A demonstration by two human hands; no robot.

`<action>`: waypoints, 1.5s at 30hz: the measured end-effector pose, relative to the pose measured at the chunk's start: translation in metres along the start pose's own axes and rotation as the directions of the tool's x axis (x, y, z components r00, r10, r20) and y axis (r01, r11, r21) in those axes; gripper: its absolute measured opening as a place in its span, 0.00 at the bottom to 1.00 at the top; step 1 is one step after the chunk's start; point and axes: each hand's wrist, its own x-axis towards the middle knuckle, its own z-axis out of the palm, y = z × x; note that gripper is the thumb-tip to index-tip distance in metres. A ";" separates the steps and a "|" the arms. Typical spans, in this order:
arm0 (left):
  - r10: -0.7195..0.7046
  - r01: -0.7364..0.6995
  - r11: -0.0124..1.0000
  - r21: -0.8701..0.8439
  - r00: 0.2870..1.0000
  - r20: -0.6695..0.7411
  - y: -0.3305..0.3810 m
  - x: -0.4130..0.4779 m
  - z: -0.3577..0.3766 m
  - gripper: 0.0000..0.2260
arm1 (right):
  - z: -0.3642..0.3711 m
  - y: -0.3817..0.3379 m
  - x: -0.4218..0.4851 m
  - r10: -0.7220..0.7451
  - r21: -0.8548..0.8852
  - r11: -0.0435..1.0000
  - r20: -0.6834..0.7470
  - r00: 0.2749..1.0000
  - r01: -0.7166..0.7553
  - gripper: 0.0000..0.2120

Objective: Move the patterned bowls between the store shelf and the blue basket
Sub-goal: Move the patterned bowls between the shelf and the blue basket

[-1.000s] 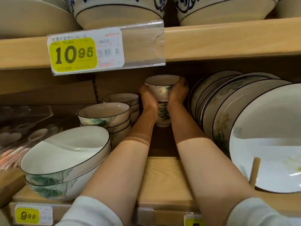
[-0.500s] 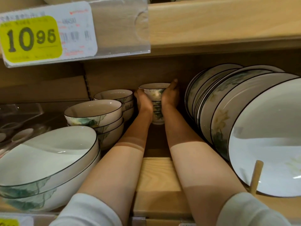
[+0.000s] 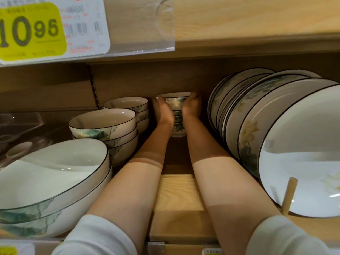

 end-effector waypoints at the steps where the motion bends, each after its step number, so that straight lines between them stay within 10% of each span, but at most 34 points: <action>1: -0.007 0.007 1.000 0.002 1.000 -0.001 0.000 0.001 0.000 0.24 | 0.000 0.000 0.000 0.004 -0.003 1.000 0.003 1.000 -0.004 0.21; 29: 0.201 -0.185 0.969 0.161 0.976 -0.087 0.009 -0.010 0.004 0.19 | -0.003 -0.009 -0.006 0.053 0.012 0.998 0.049 0.997 -0.054 0.21; 45: -0.048 0.045 0.998 0.046 0.997 0.062 0.080 -0.083 -0.019 0.16 | -0.037 -0.066 -0.065 0.086 0.077 0.993 0.044 0.995 -0.089 0.26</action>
